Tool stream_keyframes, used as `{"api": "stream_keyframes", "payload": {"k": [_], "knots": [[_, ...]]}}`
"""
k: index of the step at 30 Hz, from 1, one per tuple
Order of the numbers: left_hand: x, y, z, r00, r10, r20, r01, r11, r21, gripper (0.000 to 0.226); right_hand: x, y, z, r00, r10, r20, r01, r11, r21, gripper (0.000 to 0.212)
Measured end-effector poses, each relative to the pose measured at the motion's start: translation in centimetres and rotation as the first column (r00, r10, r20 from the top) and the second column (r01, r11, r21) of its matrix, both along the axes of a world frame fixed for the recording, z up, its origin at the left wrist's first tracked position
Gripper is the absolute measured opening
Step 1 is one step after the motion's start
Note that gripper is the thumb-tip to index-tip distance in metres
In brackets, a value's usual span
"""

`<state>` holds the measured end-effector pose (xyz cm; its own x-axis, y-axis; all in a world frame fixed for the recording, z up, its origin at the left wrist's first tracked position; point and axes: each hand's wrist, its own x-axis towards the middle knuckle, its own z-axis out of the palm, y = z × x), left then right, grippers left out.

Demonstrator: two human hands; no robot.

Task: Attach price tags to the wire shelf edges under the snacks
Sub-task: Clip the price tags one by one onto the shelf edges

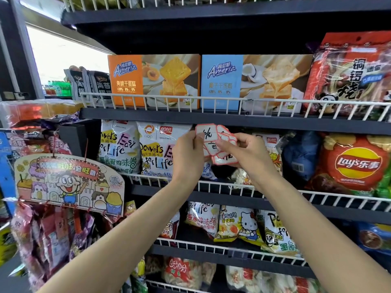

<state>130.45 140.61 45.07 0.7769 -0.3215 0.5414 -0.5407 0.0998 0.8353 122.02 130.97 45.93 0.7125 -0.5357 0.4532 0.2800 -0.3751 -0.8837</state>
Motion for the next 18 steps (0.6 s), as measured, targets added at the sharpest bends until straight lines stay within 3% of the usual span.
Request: {"api": "stream_keyframes", "payload": {"k": [8,12,18], "knots": [[-0.1,0.5,0.2,0.984,-0.118,-0.129,0.114,0.993,-0.039,0.029,-0.3,-0.1,0.4,0.998,0.051,-0.027,-0.049,0.996,0.069,0.010],[0.0,1.2,0.8,0.989,-0.066,-0.133,0.059,0.997,-0.058,0.029,-0.4,-0.1,0.7,0.999,0.029,-0.023,-0.027,0.995,0.097,0.008],[1.7,2.4,1.4,0.995,0.089,0.035,-0.087,0.994,-0.068,0.019,-0.7,-0.1,0.8,0.997,0.070,0.022,-0.072,0.992,0.109,0.010]]}}
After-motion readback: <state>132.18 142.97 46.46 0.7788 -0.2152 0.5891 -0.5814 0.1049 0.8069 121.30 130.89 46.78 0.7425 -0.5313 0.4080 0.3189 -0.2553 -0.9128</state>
